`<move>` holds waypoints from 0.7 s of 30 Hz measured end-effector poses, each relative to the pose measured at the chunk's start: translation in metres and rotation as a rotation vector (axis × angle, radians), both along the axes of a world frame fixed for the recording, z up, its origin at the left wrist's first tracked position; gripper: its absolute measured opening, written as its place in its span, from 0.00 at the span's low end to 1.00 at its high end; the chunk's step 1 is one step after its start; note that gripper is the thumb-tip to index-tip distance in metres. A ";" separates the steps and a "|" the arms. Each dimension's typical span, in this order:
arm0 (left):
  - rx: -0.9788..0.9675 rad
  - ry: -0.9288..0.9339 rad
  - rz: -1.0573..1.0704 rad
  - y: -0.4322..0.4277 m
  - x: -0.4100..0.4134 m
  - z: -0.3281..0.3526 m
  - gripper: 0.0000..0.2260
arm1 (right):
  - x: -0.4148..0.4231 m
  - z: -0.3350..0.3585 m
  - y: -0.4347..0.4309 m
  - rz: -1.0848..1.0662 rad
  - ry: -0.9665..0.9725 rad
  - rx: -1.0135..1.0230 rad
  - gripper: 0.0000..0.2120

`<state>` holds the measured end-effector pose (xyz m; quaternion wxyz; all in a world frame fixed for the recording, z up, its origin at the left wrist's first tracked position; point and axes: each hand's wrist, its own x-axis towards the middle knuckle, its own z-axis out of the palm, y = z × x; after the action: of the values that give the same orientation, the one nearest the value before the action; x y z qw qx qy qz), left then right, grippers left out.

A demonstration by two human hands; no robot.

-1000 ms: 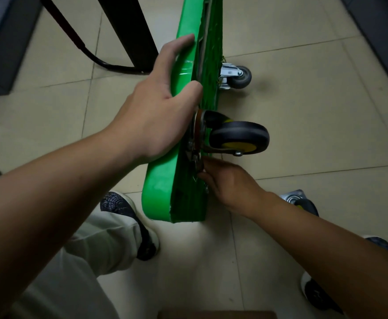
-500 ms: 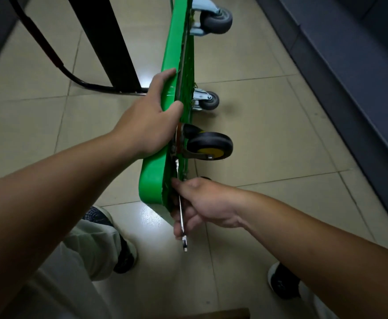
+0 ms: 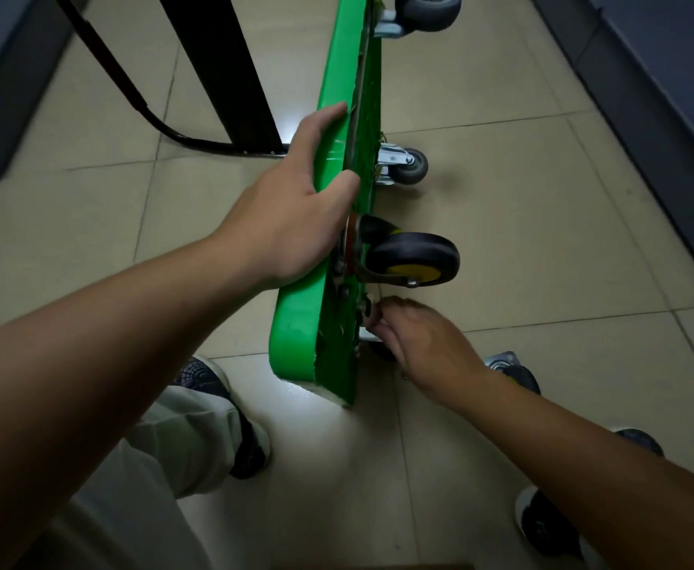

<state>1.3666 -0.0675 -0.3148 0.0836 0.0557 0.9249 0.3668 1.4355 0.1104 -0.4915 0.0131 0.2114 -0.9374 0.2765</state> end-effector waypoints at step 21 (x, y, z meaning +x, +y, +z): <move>0.003 0.044 0.034 0.004 0.002 -0.002 0.26 | 0.007 0.027 -0.028 0.046 -0.478 -0.285 0.12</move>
<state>1.3688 -0.0635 -0.3163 0.0571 0.0480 0.9266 0.3685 1.4422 0.0827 -0.4649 -0.1849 0.1575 -0.8605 0.4478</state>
